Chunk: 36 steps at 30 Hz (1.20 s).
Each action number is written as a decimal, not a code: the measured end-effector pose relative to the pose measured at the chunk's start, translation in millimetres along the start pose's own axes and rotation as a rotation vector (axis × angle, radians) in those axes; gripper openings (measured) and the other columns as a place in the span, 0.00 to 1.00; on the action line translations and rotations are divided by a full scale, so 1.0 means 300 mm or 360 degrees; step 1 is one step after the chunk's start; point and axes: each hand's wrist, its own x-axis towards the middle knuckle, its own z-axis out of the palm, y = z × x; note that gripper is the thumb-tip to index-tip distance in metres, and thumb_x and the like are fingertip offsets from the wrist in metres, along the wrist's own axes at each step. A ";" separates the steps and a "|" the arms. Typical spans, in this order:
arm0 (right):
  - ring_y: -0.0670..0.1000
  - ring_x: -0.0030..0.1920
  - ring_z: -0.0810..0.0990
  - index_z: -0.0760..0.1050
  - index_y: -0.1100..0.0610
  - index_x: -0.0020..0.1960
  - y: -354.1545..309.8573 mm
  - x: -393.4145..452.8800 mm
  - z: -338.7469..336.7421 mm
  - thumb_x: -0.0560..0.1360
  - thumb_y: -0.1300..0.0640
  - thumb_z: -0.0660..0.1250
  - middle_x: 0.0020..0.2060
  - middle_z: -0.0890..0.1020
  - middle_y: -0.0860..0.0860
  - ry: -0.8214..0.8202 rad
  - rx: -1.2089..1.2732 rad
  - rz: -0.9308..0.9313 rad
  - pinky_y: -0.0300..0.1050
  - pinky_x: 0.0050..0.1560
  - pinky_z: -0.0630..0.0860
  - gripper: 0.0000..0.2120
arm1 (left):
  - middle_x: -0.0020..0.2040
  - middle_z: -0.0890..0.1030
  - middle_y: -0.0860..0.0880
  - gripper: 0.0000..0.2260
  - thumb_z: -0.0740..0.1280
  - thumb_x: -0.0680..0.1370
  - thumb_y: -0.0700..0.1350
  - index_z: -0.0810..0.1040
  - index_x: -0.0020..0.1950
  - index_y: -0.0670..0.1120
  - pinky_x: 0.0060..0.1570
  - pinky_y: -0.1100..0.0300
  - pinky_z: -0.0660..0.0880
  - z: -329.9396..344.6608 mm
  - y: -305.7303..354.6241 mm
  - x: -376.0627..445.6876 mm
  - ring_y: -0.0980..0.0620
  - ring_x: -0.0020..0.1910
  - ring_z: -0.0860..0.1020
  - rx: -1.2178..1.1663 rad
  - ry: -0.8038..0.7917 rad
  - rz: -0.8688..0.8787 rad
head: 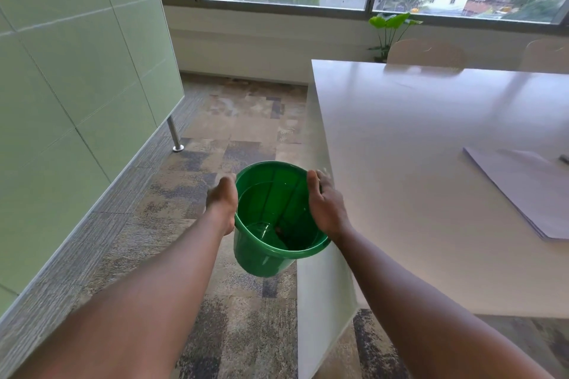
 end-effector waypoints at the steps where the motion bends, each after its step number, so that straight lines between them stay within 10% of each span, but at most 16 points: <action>1: 0.53 0.78 0.58 0.68 0.55 0.74 -0.025 -0.004 0.019 0.83 0.39 0.49 0.78 0.63 0.54 -0.0004 0.0095 -0.0020 0.48 0.76 0.55 0.29 | 0.45 0.82 0.42 0.15 0.56 0.81 0.50 0.79 0.41 0.48 0.37 0.54 0.77 0.000 -0.003 0.002 0.43 0.44 0.80 -0.0003 0.0008 0.0008; 9: 0.55 0.76 0.63 0.62 0.54 0.77 -0.095 0.010 0.065 0.82 0.42 0.57 0.77 0.65 0.53 0.0086 -0.0034 0.0126 0.56 0.75 0.61 0.28 | 0.52 0.82 0.41 0.17 0.58 0.81 0.52 0.80 0.54 0.42 0.38 0.55 0.78 -0.026 -0.048 0.036 0.42 0.49 0.81 -0.0040 0.0119 -0.0036; 16: 0.58 0.73 0.67 0.63 0.60 0.75 -0.039 0.004 0.127 0.79 0.49 0.63 0.72 0.70 0.58 0.0049 -0.0263 0.0366 0.55 0.73 0.65 0.28 | 0.59 0.83 0.40 0.30 0.61 0.71 0.58 0.81 0.64 0.40 0.59 0.41 0.80 -0.107 -0.118 0.057 0.38 0.57 0.81 -0.0111 0.0218 -0.0132; 28: 0.57 0.48 0.78 0.72 0.59 0.63 0.051 -0.043 0.284 0.79 0.55 0.62 0.48 0.77 0.55 0.0019 -0.0352 0.0649 0.50 0.49 0.79 0.15 | 0.54 0.83 0.40 0.24 0.61 0.78 0.57 0.82 0.61 0.41 0.39 0.53 0.81 -0.242 -0.274 0.109 0.40 0.52 0.83 -0.0101 0.0188 -0.0249; 36: 0.56 0.44 0.79 0.79 0.60 0.53 0.121 -0.039 0.378 0.75 0.64 0.61 0.42 0.79 0.54 0.0042 -0.0302 0.0738 0.51 0.48 0.81 0.11 | 0.55 0.84 0.40 0.30 0.60 0.73 0.62 0.82 0.61 0.40 0.51 0.46 0.83 -0.302 -0.392 0.166 0.39 0.53 0.83 -0.0108 0.0144 -0.0318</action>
